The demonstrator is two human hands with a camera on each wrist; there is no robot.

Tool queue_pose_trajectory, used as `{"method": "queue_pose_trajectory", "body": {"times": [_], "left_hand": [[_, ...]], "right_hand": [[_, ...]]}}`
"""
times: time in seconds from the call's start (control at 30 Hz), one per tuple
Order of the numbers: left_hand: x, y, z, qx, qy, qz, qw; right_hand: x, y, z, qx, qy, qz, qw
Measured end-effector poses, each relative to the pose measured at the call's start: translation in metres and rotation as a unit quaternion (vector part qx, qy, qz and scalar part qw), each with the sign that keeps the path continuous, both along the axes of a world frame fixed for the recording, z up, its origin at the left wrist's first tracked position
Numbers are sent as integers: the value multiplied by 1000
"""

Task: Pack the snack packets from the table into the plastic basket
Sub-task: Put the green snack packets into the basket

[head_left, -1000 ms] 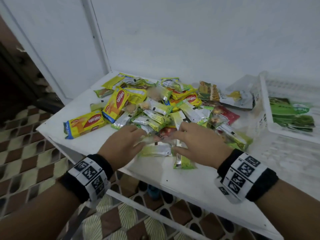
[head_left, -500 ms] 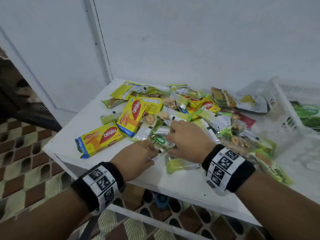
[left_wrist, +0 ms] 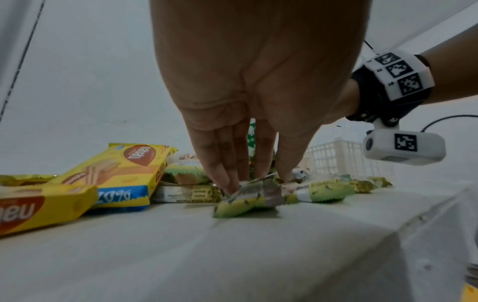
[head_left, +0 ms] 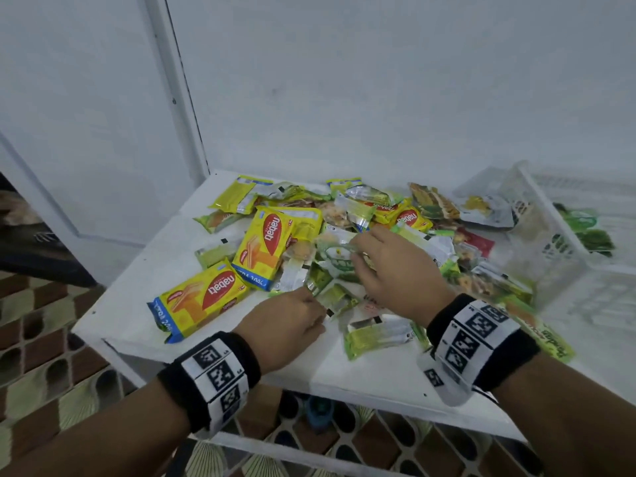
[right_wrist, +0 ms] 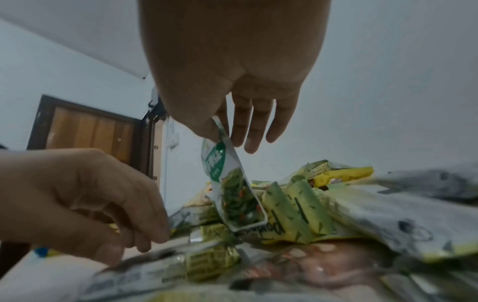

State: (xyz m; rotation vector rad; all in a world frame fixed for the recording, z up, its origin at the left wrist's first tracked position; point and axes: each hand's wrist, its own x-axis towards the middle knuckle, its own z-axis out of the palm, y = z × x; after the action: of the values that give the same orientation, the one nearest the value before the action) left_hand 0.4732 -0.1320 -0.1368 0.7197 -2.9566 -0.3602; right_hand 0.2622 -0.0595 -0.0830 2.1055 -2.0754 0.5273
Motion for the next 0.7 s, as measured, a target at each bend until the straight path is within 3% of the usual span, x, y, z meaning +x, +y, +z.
{"method": "queue_pose_trajectory", "body": {"times": [0.1,0.27,0.4,0.53,0.7], "left_hand": [[-3,-1,13,-36,90,37,995],[-15,-19,38,42,248,140,958],[-24,-38,46,193,249,173,933],[-26,-44,46,255,282,174,908],[-25,-49,51,269,313,184,892]], "right_hand": [[3,-2,6,-13,-107,-11,994],[2,-10,9,-7,-214,7,977],[3,-16,10,-4,-278,17,960],[2,-23,11,-4,-298,21,954],[0,-32,12,4,-313,12,950]]}}
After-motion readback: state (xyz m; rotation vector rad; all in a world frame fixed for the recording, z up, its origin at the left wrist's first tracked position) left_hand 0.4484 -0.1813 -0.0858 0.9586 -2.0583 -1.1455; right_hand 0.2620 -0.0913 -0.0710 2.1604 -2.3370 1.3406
